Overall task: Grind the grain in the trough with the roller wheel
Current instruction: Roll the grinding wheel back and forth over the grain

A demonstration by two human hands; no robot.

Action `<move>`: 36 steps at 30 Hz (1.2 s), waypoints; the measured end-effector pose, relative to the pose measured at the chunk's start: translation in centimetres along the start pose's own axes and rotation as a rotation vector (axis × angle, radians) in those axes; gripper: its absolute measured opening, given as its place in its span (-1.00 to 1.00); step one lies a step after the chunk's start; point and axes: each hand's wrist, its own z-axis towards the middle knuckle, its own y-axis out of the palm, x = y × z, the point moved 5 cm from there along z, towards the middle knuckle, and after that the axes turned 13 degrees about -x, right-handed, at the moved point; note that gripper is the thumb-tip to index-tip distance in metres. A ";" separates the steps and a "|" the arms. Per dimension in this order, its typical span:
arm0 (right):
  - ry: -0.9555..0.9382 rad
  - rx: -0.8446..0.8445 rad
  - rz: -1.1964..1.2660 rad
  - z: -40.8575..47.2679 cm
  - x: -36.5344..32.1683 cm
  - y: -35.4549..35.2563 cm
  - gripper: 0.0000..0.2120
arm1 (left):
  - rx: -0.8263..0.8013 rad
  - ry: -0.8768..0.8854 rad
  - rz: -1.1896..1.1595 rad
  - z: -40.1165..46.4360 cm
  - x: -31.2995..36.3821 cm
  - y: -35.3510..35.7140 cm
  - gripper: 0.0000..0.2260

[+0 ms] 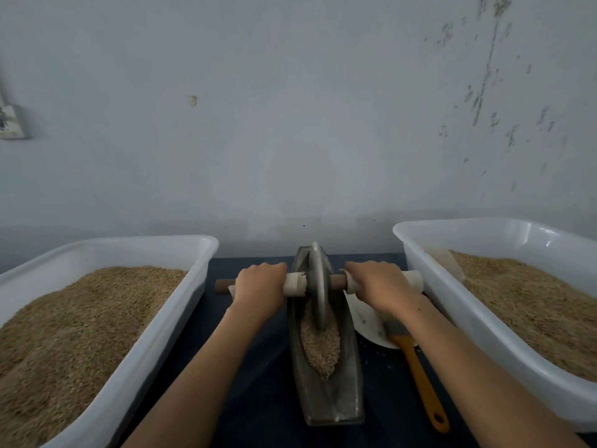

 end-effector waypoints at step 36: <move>0.007 -0.456 0.066 -0.8 -0.1 0.1 -0.71 | -0.387 0.074 -0.054 -0.9 -0.6 1.1 -0.64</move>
